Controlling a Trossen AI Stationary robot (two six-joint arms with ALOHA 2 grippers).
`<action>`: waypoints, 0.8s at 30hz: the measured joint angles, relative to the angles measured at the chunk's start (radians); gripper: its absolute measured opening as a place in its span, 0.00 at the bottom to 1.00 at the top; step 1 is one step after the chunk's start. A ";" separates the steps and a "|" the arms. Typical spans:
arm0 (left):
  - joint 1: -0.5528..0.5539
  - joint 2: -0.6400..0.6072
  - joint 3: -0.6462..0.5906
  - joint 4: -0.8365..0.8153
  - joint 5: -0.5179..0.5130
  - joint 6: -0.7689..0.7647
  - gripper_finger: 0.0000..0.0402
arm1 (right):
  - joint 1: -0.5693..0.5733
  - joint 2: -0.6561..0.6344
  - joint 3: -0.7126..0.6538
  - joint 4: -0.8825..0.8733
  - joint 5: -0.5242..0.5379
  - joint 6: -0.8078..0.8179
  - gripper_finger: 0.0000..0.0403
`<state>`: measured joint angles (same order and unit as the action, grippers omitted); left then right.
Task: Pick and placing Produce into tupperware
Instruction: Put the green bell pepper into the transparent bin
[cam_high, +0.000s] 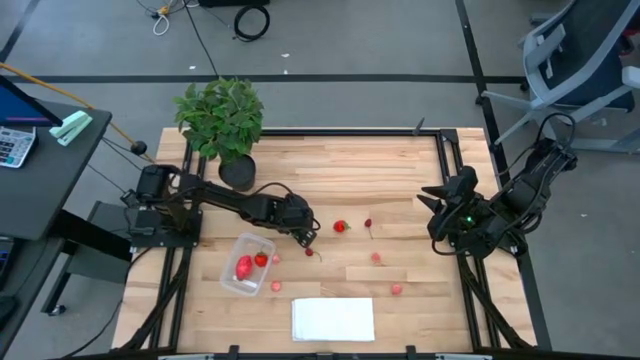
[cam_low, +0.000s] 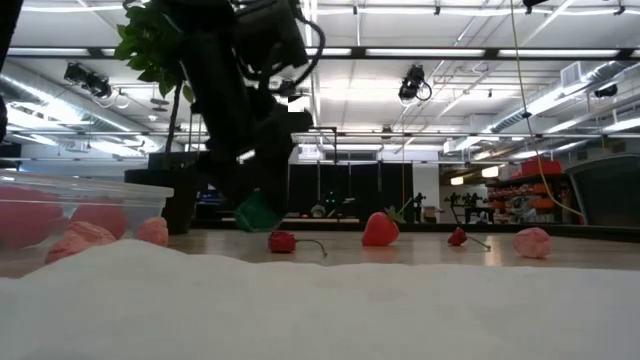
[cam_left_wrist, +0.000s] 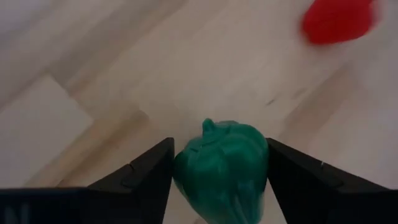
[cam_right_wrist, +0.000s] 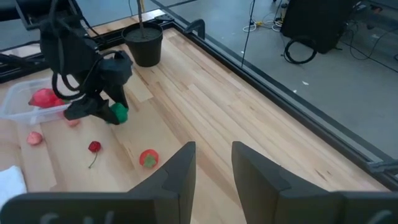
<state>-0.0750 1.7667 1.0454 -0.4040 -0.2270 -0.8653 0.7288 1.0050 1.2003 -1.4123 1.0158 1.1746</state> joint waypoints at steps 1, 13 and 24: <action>0.000 -0.012 0.001 -0.005 0.000 0.009 0.62 | 0.000 0.000 0.000 0.001 0.000 0.000 0.28; -0.031 -0.201 0.001 -0.243 0.015 -0.060 0.53 | 0.000 0.000 0.000 0.011 -0.002 0.000 0.28; -0.206 -0.347 0.002 -0.508 0.020 -0.308 0.56 | 0.000 0.000 0.000 0.024 -0.010 0.000 0.28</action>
<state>-0.2805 1.4198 1.0470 -0.9122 -0.2071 -1.1729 0.7288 1.0054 1.2003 -1.3884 1.0057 1.1748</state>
